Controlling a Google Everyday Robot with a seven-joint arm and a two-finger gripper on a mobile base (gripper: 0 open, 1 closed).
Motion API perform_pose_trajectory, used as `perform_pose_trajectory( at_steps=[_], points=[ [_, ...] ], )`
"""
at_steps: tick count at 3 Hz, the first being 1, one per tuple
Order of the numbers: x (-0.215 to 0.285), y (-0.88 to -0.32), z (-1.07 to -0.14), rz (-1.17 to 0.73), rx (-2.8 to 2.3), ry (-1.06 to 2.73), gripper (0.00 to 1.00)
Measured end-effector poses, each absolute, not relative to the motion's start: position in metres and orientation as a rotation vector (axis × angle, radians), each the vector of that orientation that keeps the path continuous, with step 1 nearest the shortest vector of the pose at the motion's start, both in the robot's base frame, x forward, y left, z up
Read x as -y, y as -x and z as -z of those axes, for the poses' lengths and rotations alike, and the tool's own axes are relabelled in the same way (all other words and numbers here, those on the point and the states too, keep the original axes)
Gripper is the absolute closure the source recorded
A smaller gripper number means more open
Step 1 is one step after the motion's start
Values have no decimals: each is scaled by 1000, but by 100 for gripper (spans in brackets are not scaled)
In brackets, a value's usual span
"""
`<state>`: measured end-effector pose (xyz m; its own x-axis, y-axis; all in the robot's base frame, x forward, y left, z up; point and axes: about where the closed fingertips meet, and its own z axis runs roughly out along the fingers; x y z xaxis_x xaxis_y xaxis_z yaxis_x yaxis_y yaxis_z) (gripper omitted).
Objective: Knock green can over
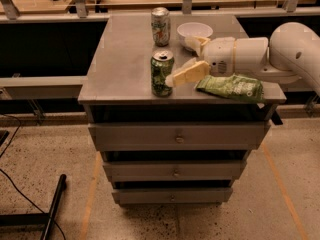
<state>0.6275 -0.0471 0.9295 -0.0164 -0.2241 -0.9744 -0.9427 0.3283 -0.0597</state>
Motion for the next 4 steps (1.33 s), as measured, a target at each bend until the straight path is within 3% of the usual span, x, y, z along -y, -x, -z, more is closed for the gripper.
perform_pose_trajectory(
  at_steps=[4],
  points=[
    [19,-635,-919,-843,-1450,1056,0]
  ],
)
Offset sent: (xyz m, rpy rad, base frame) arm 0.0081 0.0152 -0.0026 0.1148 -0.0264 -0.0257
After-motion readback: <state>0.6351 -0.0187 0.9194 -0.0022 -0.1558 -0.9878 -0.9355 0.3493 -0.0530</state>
